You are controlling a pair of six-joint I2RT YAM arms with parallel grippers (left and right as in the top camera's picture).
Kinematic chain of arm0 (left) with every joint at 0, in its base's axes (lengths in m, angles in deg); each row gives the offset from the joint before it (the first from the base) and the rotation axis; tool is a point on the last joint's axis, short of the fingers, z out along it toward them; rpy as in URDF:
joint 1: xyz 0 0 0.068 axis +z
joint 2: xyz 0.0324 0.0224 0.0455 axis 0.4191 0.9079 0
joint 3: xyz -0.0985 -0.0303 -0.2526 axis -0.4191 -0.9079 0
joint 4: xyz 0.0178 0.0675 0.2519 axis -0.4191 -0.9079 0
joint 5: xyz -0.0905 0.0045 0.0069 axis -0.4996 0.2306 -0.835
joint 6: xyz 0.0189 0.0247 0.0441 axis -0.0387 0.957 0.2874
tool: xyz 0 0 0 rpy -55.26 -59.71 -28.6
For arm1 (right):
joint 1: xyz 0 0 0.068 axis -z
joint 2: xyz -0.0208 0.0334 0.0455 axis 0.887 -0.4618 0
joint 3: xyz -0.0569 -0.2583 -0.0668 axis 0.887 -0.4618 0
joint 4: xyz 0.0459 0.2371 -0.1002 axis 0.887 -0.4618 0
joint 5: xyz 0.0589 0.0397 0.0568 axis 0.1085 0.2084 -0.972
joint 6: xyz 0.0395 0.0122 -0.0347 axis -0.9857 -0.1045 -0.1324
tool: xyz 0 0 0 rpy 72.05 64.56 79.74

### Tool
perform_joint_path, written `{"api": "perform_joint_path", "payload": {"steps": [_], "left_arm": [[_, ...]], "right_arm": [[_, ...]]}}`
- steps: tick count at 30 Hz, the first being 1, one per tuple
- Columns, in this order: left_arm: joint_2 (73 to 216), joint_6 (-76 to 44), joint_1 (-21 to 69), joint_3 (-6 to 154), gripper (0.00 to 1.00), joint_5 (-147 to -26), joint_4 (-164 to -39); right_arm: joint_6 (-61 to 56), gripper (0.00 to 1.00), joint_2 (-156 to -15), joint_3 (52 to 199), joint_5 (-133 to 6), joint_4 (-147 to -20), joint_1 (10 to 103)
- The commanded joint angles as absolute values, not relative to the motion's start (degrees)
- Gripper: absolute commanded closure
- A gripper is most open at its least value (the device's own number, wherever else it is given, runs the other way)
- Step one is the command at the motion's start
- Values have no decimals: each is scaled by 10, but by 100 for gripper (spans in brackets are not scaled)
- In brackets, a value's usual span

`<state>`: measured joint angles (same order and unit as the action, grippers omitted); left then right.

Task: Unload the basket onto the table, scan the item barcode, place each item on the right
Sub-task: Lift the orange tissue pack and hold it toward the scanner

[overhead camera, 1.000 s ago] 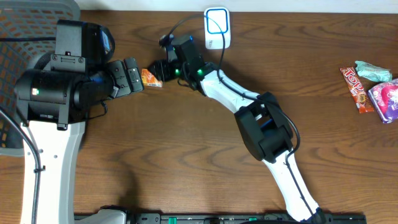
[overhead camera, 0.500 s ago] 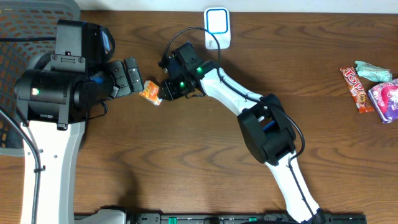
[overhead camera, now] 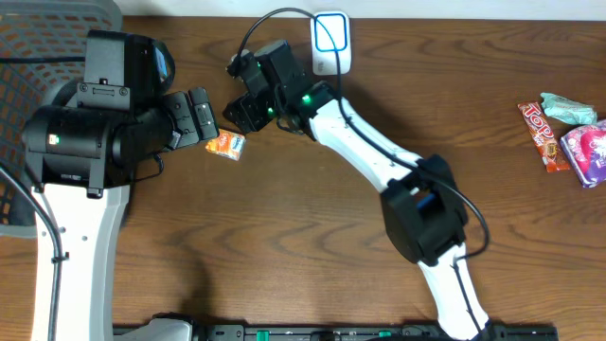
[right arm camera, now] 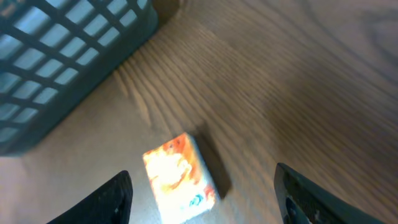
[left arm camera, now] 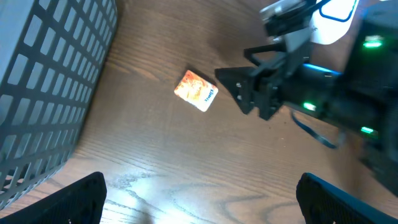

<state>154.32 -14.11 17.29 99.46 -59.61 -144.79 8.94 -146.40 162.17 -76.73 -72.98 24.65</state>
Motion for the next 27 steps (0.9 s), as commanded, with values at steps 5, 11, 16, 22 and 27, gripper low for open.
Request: {"api": "perform_joint_path", "payload": {"steps": [5,11,16,22,27], "left_arm": [[1544,-142,175,998,2,-589,-1450],[1544,-142,175,998,2,-589,-1450],[1544,-142,175,998,2,-589,-1450],[1544,-142,175,998,2,-589,-1450],[1544,-142,175,998,2,-589,-1450]], "right_arm": [[90,39,-1565,1620,-890,-661,242],[88,55,-1576,1620,-904,-685,241],[88,78,-1575,1620,-906,-765,242],[88,77,-1549,1620,-906,-881,241],[89,45,-1510,1620,-848,-922,238]]}}
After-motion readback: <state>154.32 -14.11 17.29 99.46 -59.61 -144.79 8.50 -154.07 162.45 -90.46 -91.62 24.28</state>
